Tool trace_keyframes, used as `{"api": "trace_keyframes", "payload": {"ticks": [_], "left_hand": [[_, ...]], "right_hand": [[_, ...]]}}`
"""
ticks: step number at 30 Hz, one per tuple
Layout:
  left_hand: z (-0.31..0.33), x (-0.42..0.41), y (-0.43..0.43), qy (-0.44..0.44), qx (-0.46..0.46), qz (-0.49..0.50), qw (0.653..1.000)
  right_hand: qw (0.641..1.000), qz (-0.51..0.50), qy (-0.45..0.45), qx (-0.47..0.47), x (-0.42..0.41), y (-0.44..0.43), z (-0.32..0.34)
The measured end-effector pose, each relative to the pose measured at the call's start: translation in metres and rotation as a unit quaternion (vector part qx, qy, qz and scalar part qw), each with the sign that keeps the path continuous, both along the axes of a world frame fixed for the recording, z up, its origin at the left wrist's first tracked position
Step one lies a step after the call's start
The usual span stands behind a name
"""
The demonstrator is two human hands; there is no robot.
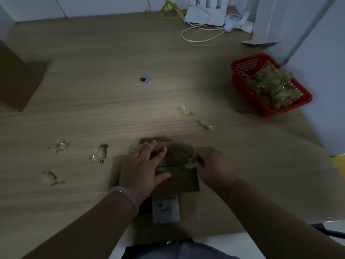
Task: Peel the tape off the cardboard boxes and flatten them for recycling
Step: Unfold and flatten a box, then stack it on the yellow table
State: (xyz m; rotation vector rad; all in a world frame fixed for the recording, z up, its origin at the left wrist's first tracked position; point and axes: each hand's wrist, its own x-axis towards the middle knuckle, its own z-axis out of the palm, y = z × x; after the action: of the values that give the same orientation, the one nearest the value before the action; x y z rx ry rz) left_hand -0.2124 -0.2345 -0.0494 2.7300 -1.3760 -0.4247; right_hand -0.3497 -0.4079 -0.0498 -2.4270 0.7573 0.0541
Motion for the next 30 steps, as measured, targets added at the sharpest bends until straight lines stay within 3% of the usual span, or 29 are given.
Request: {"api": "trace_keyframes", "payload": {"ticks": [4,8,11,15,19,26,30], "left_hand": [[0.000,0.000,0.001,0.004,-0.001,0.004,1.000],[-0.002,0.002,-0.001,0.005,-0.002,0.006,1.000],[-0.001,0.002,0.000,0.026,-0.017,0.002,1.000],[0.004,0.002,0.002,0.102,-0.086,0.031,0.991],[0.010,0.003,0.000,0.198,-0.146,0.088,0.965],[0.008,-0.005,-0.009,0.173,-0.193,0.153,0.954],[0.008,-0.004,-0.007,0.166,-0.221,0.159,0.948]], "right_hand": [[1.000,-0.013,-0.007,-0.002,0.000,0.004,0.005],[0.993,0.032,-0.112,-0.012,0.009,0.027,0.016],[0.996,0.018,-0.089,0.011,0.026,0.030,0.011],[0.992,-0.024,-0.082,0.093,0.026,0.023,-0.002],[0.990,-0.015,-0.095,0.104,0.020,0.029,-0.004],[0.977,0.013,-0.079,0.199,0.016,0.024,0.005],[0.966,-0.058,-0.101,0.229,0.009,0.019,0.007]]}}
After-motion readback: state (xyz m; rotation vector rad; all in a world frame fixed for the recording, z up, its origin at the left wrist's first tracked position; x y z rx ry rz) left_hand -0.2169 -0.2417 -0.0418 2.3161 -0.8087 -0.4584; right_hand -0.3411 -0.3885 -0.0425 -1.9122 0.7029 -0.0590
